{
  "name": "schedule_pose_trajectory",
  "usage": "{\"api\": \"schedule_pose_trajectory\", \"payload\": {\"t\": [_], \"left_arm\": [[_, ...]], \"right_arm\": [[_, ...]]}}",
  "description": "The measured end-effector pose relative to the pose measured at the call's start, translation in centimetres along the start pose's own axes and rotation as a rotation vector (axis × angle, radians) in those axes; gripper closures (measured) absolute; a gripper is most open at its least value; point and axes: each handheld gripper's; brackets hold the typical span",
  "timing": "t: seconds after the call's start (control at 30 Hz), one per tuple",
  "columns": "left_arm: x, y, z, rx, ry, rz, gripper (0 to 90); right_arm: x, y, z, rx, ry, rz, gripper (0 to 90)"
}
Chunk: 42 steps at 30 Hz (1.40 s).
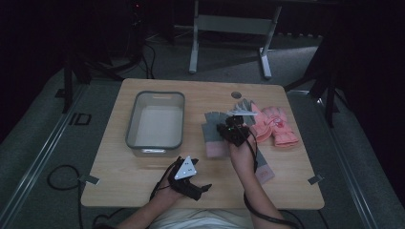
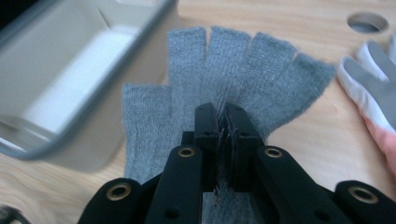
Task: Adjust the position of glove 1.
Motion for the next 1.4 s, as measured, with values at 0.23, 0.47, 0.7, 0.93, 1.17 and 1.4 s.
{"api": "schedule_pose_trajectory", "payload": {"t": [0.23, 0.47, 0.7, 0.93, 1.17, 1.4], "left_arm": [[0.0, 0.0, 0.0, -0.002, -0.010, 0.005, 0.0], [0.0, 0.0, 0.0, -0.003, -0.009, 0.005, 0.0], [0.0, 0.0, 0.0, 0.001, -0.007, 0.005, 0.0], [0.0, 0.0, 0.0, 0.001, -0.002, 0.003, 0.0], [0.0, 0.0, 0.0, 0.005, -0.002, 0.001, 0.0], [0.0, 0.0, 0.0, 0.004, -0.003, 0.003, 0.0]], "right_arm": [[2.5, -2.2, 0.1, 0.043, -0.019, 0.066, 84.8], [4.1, -4.8, 0.1, 0.081, -0.022, 0.130, 84.6], [5.3, -7.1, -0.2, 0.087, -0.041, 0.176, 79.6], [5.5, -7.4, -0.2, 0.093, -0.035, 0.159, 73.3], [5.1, -6.1, -1.1, 0.052, -0.028, 0.123, 60.4], [3.6, -3.3, -3.6, -0.005, 0.149, 0.060, 62.4]]}}
Point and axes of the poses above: each handheld gripper's, and its own axes: y roughly backward along the jaws, x roughly out of its underside, z roughly to its left, and after that the axes turned 7 degrees about x, right-handed
